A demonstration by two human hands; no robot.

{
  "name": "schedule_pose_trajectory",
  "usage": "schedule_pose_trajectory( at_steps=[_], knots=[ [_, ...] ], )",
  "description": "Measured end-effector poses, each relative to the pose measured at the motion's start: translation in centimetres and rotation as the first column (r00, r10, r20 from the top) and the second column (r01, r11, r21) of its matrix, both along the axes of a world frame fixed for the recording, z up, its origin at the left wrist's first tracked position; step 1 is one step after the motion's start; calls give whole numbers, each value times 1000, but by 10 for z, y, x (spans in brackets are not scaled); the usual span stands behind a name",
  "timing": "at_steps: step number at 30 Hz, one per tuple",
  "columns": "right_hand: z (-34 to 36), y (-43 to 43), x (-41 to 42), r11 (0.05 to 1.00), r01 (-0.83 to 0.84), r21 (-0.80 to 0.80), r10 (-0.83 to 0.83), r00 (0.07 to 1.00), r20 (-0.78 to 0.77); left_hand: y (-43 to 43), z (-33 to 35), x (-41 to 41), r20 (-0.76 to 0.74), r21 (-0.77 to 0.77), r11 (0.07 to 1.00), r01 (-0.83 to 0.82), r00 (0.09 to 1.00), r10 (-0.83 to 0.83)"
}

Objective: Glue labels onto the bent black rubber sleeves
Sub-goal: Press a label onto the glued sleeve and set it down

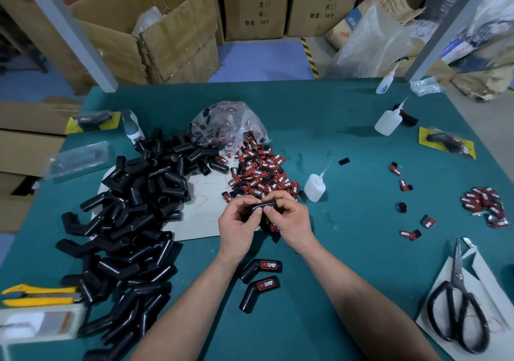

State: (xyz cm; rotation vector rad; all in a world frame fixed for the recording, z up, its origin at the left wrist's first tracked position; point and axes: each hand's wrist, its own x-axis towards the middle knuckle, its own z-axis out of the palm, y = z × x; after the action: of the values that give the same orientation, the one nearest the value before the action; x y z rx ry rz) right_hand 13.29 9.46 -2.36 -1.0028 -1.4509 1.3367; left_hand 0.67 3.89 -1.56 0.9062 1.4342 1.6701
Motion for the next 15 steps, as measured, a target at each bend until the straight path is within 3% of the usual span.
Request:
schedule_pose_trajectory(
  at_steps=[7,11,15],
  knots=[
    [1,0,-1,1000,9,-22,-10,1000,-15,0,0,0,-29,37,999,-11,1000,12],
    [3,2,-1,996,54,-78,-63,991,-116,1,-3,2,-144,67,997,37,989,-27],
    [6,-2,-3,980,105,-168,-138,970,-200,3,-5,2,61,-84,996,-10,998,15]
  ],
)
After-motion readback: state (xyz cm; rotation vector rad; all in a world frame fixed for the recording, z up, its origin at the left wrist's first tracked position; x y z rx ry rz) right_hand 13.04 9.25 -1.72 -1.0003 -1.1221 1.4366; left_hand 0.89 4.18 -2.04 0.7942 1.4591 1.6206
